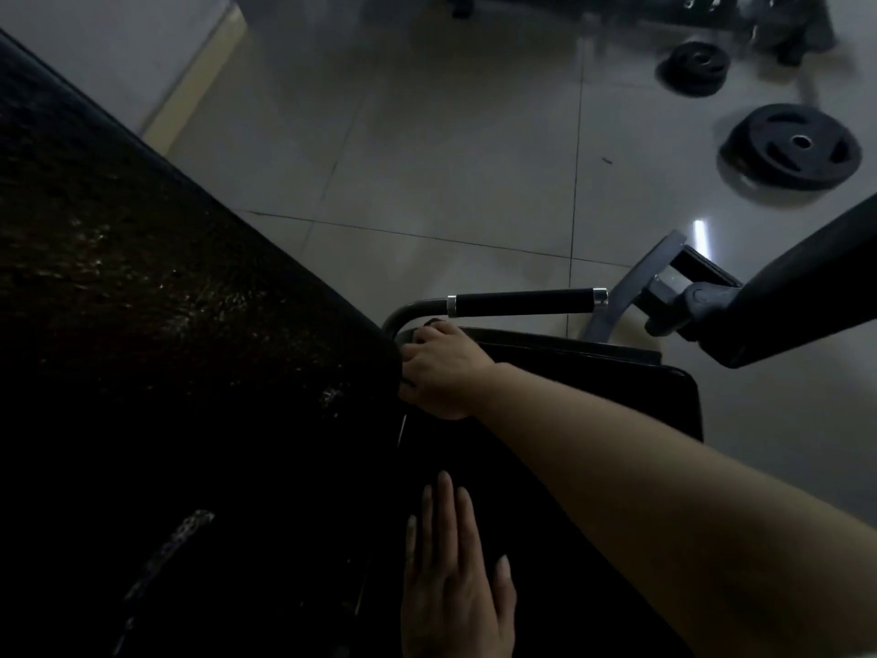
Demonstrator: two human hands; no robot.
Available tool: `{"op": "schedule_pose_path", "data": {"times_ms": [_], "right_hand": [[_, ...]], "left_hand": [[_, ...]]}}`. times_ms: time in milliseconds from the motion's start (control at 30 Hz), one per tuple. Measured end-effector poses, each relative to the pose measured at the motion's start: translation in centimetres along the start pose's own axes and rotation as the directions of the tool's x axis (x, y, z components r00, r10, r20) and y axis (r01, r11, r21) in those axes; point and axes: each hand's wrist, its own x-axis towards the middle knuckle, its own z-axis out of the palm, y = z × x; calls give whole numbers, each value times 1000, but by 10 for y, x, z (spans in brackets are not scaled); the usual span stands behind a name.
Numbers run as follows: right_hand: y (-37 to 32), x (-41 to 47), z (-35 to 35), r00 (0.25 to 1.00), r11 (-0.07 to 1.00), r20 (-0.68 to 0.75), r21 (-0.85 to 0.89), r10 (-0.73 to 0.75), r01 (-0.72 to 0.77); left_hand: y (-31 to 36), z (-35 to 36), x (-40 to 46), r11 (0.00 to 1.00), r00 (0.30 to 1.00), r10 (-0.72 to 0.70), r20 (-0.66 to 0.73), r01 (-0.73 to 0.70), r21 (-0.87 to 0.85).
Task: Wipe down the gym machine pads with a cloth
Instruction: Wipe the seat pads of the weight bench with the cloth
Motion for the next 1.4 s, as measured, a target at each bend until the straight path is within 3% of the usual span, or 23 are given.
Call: {"op": "schedule_pose_path", "data": {"times_ms": [133, 233, 333, 433, 533, 600, 767, 867, 1000, 1100, 1167, 1233, 1267, 1333, 1400], "right_hand": [[23, -13, 7, 974, 960, -30, 182, 224, -215], [1, -14, 11, 938, 930, -38, 152, 345, -336], [-17, -21, 16, 926, 920, -45, 141, 375, -365], [-38, -32, 17, 940, 936, -51, 131, 336, -328], [-64, -46, 23, 969, 960, -36, 151, 244, -236], [-82, -59, 30, 979, 969, -53, 166, 195, -184], [-123, -88, 49, 983, 971, -143, 228, 112, -77], [-143, -103, 64, 964, 964, -258, 265, 57, 14], [-149, -120, 64, 986, 905, -167, 419, -4, 75], [-144, -132, 48, 975, 837, -182, 548, 131, -10], [-139, -139, 30, 890, 728, -231, 669, 394, -148], [-135, -144, 5, 688, 493, -207, 834, 696, -248], [-132, -146, -9, 566, 314, -126, 916, 815, -249], [-127, -148, -36, 357, -63, 105, 990, 928, -127], [-127, -156, -60, 261, -329, 297, 940, 918, 89]], "left_hand": [[3, -4, 1, 999, 999, -1, 36, 3, -52], [2, -8, 0, 993, 1000, 8, 13, -6, -118], [-2, -5, -3, 980, 997, 54, -61, -65, -188], [-3, -8, -13, 953, 974, 222, -49, -227, -202], [-7, -6, -37, 851, 877, 456, -153, -480, -212], [-17, -7, -60, 790, 825, 529, -199, -564, -239], [-55, -16, -90, 758, 801, 581, -141, -596, -266], [-61, -18, -92, 767, 797, 604, -24, -589, -254], [-62, -23, -87, 769, 770, 631, 92, -606, -202], [-62, -37, -76, 753, 741, 657, 142, -631, -186], [-53, -50, -60, 768, 767, 633, 106, -606, -209], [-43, -57, -45, 871, 894, 448, -16, -440, -218], [-38, -67, -36, 908, 958, 270, -99, -288, -305], [-28, -84, -20, 890, 977, 131, -169, -191, -413], [-16, -105, -12, 841, 971, 66, -232, -179, -510]]}}
